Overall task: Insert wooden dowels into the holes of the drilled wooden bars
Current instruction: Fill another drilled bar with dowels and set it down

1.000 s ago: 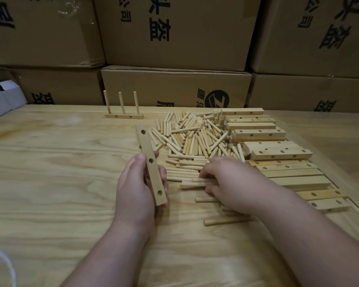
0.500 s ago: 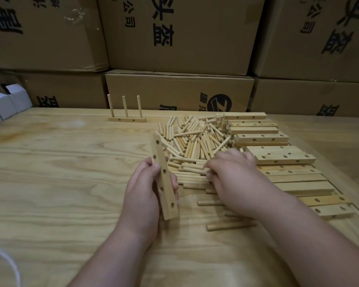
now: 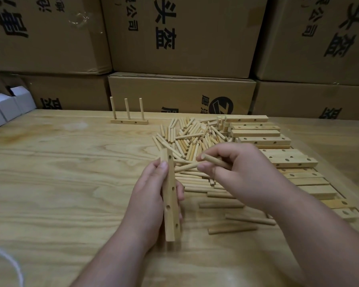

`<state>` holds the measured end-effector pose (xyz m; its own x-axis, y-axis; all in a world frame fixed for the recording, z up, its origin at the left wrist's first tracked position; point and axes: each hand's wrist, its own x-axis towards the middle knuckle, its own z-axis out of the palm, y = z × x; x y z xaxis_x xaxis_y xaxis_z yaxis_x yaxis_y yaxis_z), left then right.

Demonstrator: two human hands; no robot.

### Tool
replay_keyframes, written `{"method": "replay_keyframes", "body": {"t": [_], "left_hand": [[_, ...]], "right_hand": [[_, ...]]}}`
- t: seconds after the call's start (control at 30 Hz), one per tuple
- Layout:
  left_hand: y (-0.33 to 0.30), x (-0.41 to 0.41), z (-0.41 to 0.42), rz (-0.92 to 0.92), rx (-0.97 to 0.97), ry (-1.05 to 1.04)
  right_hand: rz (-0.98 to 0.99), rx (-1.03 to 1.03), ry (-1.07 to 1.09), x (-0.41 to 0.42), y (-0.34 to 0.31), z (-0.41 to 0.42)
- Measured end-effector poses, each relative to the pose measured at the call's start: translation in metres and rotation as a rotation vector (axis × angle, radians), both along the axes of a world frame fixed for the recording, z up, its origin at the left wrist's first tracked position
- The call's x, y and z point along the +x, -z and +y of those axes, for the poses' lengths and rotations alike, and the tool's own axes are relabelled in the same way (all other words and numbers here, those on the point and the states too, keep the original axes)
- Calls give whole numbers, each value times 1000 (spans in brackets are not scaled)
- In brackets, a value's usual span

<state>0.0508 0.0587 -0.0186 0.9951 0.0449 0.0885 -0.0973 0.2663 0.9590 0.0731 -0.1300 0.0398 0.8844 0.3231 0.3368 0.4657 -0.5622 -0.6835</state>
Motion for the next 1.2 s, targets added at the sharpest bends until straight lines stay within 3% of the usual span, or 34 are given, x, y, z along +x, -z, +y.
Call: {"method": "replay_keyframes", "body": {"t": [0.4,0.9,1.2], "left_hand": [[0,-2,-1,16,174,-6],[5,1,0,-5,254,41],[2,0,-1,-36,130,51]], "right_hand": [[-60,138,8,-7,-10,3],[-6,45,86,-9,-7,10],[63,180,115,-8,-5,14]]}}
